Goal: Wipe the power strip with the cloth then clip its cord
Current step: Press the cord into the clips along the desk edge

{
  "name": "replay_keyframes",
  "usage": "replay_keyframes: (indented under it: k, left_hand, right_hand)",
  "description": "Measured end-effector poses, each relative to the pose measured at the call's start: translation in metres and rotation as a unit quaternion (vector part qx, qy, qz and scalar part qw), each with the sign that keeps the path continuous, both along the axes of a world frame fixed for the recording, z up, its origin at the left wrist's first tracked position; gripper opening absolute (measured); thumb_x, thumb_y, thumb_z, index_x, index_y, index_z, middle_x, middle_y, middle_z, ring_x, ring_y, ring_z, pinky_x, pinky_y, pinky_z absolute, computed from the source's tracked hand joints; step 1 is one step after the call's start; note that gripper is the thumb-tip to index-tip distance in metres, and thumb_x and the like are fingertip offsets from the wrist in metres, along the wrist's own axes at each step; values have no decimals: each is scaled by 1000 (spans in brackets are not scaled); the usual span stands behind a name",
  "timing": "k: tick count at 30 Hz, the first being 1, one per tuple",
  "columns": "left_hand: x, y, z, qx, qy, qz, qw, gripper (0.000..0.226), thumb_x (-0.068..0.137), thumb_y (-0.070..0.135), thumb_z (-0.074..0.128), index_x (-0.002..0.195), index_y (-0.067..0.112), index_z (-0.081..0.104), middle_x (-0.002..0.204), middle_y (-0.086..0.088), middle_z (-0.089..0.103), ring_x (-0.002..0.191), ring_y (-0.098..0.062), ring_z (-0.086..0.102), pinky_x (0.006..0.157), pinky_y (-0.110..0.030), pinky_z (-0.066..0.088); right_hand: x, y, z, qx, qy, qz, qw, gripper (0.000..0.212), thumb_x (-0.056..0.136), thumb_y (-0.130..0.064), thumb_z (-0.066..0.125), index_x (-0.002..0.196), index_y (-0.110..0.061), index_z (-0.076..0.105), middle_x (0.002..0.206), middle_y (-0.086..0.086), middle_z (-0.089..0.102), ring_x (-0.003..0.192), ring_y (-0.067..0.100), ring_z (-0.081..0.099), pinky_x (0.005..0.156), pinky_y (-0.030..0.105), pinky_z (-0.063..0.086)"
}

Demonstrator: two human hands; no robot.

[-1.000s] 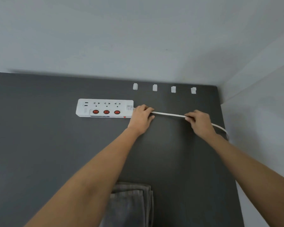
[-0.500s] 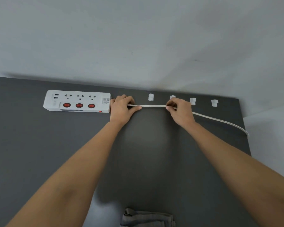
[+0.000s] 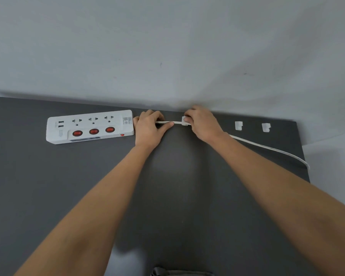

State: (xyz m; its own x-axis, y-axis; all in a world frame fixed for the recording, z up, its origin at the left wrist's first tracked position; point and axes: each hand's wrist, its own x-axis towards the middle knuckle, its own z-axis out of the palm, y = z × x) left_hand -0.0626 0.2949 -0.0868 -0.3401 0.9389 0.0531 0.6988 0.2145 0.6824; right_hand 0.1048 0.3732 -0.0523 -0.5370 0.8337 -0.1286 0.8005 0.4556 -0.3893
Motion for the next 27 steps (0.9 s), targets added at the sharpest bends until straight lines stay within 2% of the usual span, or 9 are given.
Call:
replay_keyframes:
  k: [4, 7, 11, 14, 16, 18, 20, 22, 27]
  left_hand:
    - [3, 9, 1, -2, 7, 11, 1000, 32, 77, 48, 71, 80, 17, 64, 81, 9, 53, 88, -18, 50, 76, -27, 19]
    - [4, 17, 1, -9, 18, 18, 1000, 32, 77, 49, 71, 82, 17, 65, 86, 2, 61, 92, -23, 53, 77, -29, 21]
    - [4, 20, 4, -16, 30, 23, 999, 31, 75, 48, 70, 84, 19, 65, 92, -1, 64, 97, -24, 55, 80, -30, 25]
    - [13, 17, 9, -8, 30, 35, 999, 35, 73, 40, 66, 104, 24, 64, 108, -1, 60, 109, -24, 50, 91, -34, 24]
    - [25, 16, 13, 16, 34, -4, 999, 41, 72, 37, 61, 112, 25, 63, 113, 0, 59, 112, -23, 49, 95, -34, 19]
    - [43, 19, 16, 34, 36, -87, 995, 36, 75, 35, 61, 110, 27, 66, 113, 3, 61, 112, -21, 51, 97, -35, 17]
    - [62, 24, 14, 31, 48, -156, 986, 30, 79, 35, 64, 107, 27, 68, 112, 5, 63, 112, -20, 52, 99, -38, 19]
    - [78, 30, 11, 6, 52, -179, 982, 29, 82, 36, 65, 109, 25, 69, 113, 4, 64, 114, -21, 51, 101, -40, 21]
    - [93, 43, 4, -15, 7, -119, 993, 18, 84, 34, 67, 95, 21, 74, 104, 1, 67, 105, -24, 52, 84, -33, 25]
  right_hand:
    - [-1, 3, 0, 18, -16, 9, 1000, 26, 97, -17, 46, 99, -3, 67, 94, 17, 60, 91, 35, 56, 69, 40, 42]
    - [1, 4, 1, 29, -29, 13, 999, 25, 95, -19, 47, 97, -6, 68, 93, 14, 61, 92, 33, 56, 69, 40, 45]
    - [16, 4, 9, 17, -18, 39, 999, 25, 93, -28, 54, 109, -16, 68, 101, 12, 66, 99, 34, 55, 82, 40, 45]
    - [49, 7, 8, 25, 14, -51, 998, 26, 92, -21, 55, 114, -11, 65, 106, 18, 67, 102, 38, 57, 87, 44, 48]
    - [73, 10, 3, 14, 11, -96, 995, 20, 89, -17, 58, 104, -10, 69, 99, 19, 68, 96, 38, 60, 82, 38, 48]
    - [87, 11, 0, -14, 5, -93, 996, 18, 87, -17, 62, 100, -10, 71, 94, 18, 70, 92, 36, 62, 77, 33, 46]
    - [90, 10, 2, -21, 18, -78, 997, 17, 86, -18, 63, 98, -12, 72, 92, 16, 71, 89, 34, 63, 78, 36, 48]
    - [88, 9, 3, -7, 41, -71, 997, 16, 85, -19, 64, 98, -13, 72, 94, 16, 71, 90, 33, 63, 81, 41, 50]
    - [83, 16, -2, 1, 29, -52, 998, 18, 89, -16, 56, 93, -7, 72, 92, 19, 68, 87, 37, 61, 78, 44, 49]
